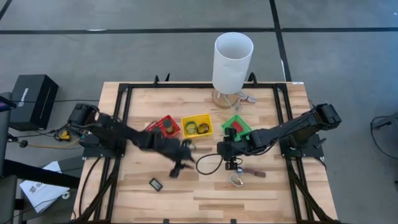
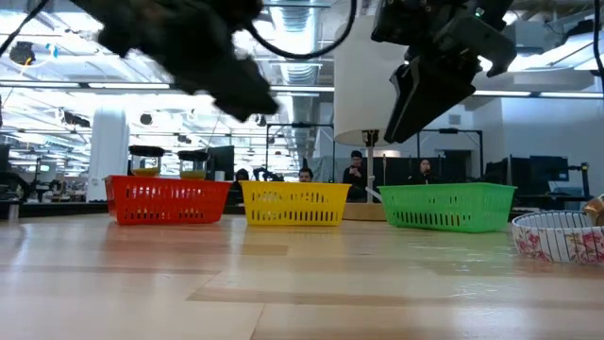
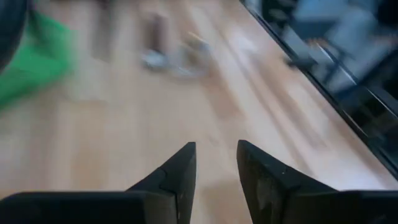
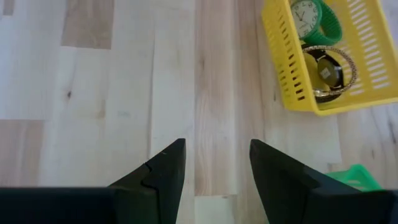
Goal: Pick & Place Office items
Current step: Put the black digital timer in the green basket
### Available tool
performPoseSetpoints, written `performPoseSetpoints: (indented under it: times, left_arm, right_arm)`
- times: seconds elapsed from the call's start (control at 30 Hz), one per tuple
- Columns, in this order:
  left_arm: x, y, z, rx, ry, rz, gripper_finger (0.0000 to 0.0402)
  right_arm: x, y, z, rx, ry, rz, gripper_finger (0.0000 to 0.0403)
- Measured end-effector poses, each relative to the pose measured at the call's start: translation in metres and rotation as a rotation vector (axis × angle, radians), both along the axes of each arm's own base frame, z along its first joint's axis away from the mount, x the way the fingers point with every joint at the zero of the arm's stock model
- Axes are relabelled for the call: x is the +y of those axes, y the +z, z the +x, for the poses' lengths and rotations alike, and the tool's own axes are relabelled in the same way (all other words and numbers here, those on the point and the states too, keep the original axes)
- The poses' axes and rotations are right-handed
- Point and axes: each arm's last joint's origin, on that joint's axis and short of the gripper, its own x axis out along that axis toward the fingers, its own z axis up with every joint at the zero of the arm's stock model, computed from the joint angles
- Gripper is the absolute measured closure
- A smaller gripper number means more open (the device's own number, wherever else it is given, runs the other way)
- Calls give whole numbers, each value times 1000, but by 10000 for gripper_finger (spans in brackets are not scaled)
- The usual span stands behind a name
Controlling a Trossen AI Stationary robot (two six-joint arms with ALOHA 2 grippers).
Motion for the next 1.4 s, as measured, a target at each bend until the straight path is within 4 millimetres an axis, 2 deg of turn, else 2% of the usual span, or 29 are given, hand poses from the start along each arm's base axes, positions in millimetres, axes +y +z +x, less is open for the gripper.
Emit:
performPoseSetpoints:
  times: [0.2,0.37,0.5,0.8,1.07,1.4]
  left_arm:
    - [-46,-17,-28,205,-68,103,247]
    - [-64,-33,-57,428,-126,224,208]
    - [-73,-34,-74,512,-166,272,186]
    - [-76,-13,-97,548,-145,230,158]
    - [-76,-35,-120,622,-159,291,158]
    - [-82,-42,-128,602,-185,265,165]
  right_arm:
    - [0,0,0,-6,-24,20,232]
    - [1,1,2,-30,-25,28,232]
    - [2,4,6,-77,-24,43,232]
    - [3,6,9,-114,-20,52,232]
    - [2,6,10,-118,-20,51,232]
    - [2,6,10,-118,-20,51,232]
